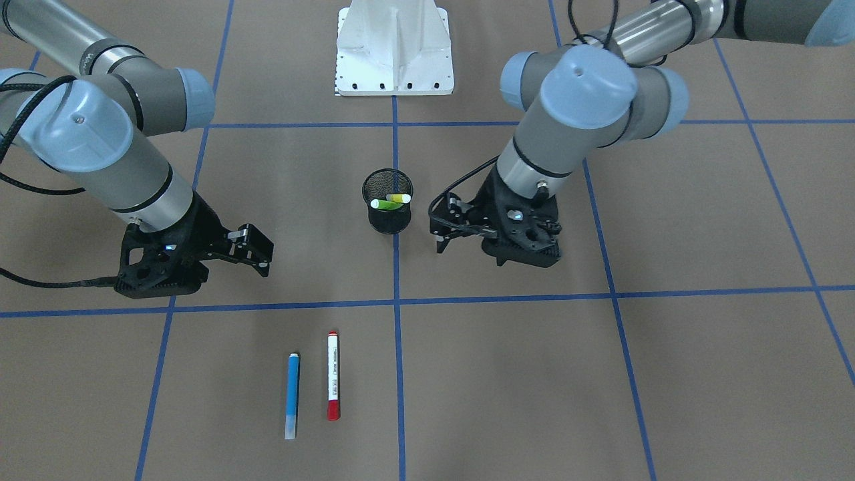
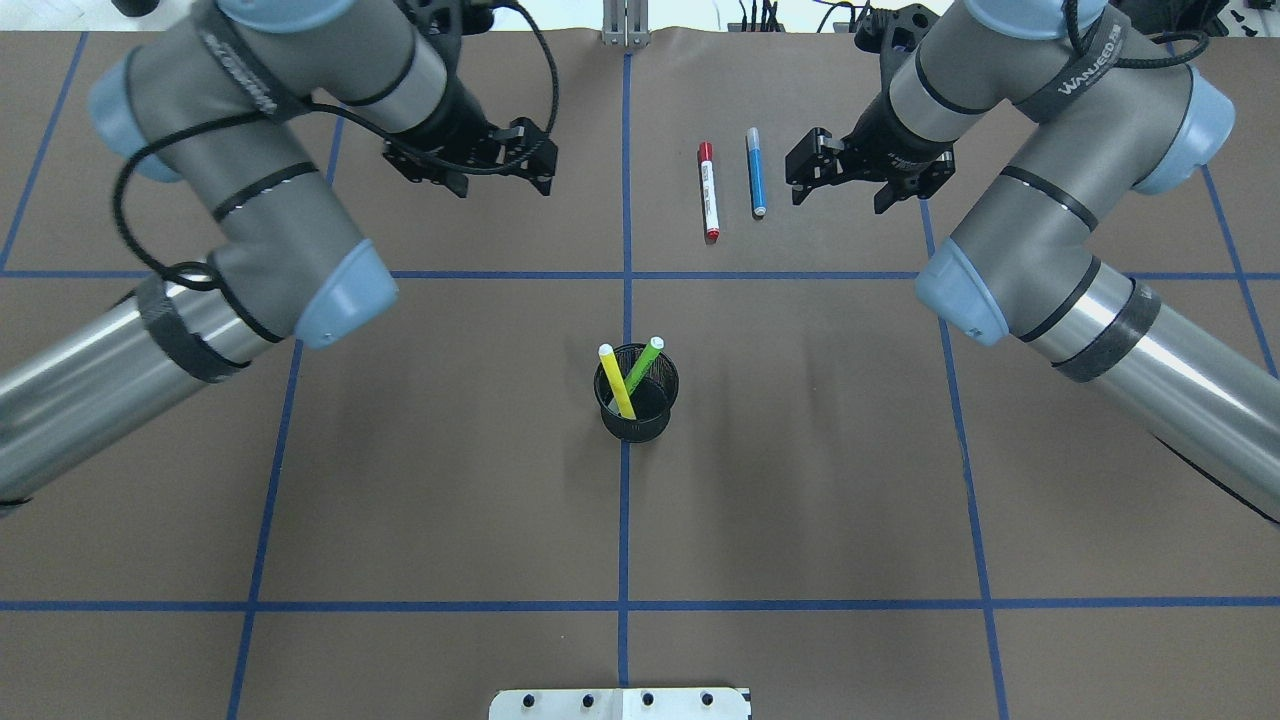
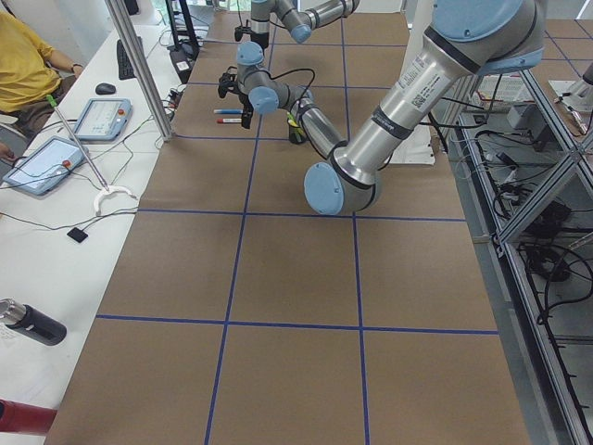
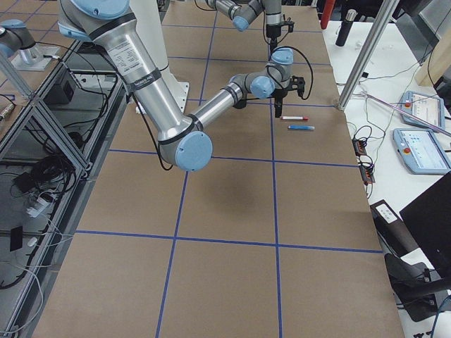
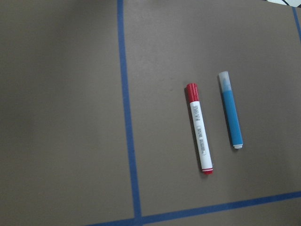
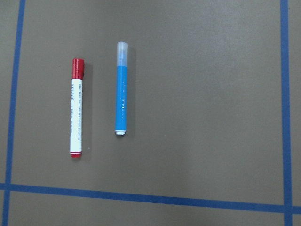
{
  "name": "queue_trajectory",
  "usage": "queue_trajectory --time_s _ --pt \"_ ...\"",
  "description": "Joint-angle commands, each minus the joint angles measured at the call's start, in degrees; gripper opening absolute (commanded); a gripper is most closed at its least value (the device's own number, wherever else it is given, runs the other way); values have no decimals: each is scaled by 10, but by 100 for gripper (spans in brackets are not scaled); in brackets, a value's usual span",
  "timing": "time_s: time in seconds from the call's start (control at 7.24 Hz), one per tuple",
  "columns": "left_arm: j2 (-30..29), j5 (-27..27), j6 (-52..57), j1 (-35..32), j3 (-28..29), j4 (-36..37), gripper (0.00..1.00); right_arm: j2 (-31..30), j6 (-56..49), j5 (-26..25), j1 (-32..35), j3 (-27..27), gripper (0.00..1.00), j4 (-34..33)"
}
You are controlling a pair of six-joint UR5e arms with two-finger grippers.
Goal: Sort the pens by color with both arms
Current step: 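Move the right gripper to the cup and grasp the green highlighter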
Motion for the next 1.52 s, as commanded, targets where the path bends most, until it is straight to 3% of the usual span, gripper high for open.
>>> queue_trajectory --time_s 0.0,0.41,0.55,0.83,1.38 --pt "82 -62 113 -51 -97 70 99 5 75 -5 -47 39 99 4" --pt "123 -81 151 -66 -107 65 99 -1 133 -14 -105 41 99 116" --pt "128 -81 158 -66 -107 65 99 -2 135 -47 -132 39 96 139" --pt "129 -81 158 -66 -107 64 99 3 135 -60 -152 36 72 142" --pt "129 -81 158 -65 -108 63 99 41 126 -78 -156 -15 66 140"
